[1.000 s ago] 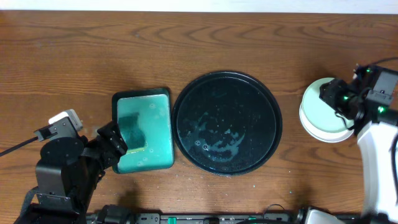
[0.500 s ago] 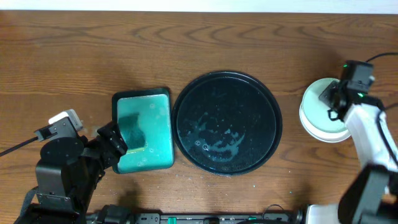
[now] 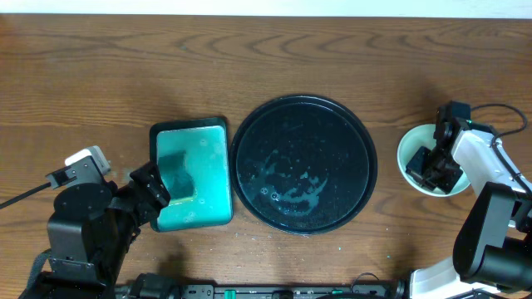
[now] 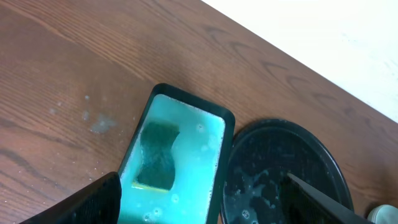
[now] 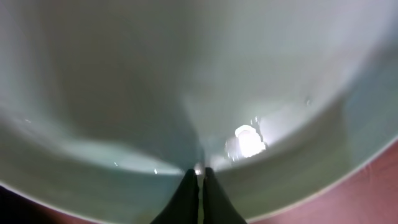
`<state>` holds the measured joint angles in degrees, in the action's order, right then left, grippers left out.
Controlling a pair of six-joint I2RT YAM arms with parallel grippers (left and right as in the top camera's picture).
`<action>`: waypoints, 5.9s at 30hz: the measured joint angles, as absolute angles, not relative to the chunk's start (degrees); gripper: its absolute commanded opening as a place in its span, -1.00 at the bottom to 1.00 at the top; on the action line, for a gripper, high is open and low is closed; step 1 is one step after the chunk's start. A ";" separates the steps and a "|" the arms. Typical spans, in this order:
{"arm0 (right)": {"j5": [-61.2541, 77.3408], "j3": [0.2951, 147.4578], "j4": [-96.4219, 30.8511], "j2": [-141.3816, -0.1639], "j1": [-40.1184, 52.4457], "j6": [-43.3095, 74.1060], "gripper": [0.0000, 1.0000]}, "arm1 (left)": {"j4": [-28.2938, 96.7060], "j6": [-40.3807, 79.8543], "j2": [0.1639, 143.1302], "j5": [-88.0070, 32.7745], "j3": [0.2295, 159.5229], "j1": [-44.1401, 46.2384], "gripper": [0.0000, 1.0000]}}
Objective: Clean dirty plates on tray and stack at the side
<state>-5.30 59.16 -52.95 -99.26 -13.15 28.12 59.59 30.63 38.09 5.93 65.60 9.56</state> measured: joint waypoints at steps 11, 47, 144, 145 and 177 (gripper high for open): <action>6.74 58.85 -42.22 -81.45 -13.15 19.16 -0.24 | 59.57 30.63 38.09 5.93 65.60 9.56 0.62; 35.22 58.92 -34.44 -62.74 -13.04 9.13 0.99 | 35.64 25.69 31.79 6.24 54.50 4.19 0.62; 10.90 3.79 -9.54 -0.71 4.64 -11.11 0.99 | 1.30 4.40 1.37 -1.43 0.80 1.93 0.62; 10.85 2.94 -6.59 -0.67 4.64 -11.00 0.99 | 1.30 4.43 1.37 -1.43 0.80 1.93 0.62; 10.63 0.51 -3.18 -0.62 7.31 -10.96 0.98 | 1.30 4.40 1.39 -1.43 0.80 1.93 0.63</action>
<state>10.63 0.51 -3.18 -0.62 7.31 -10.96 1.30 4.40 1.39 -1.43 0.80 1.93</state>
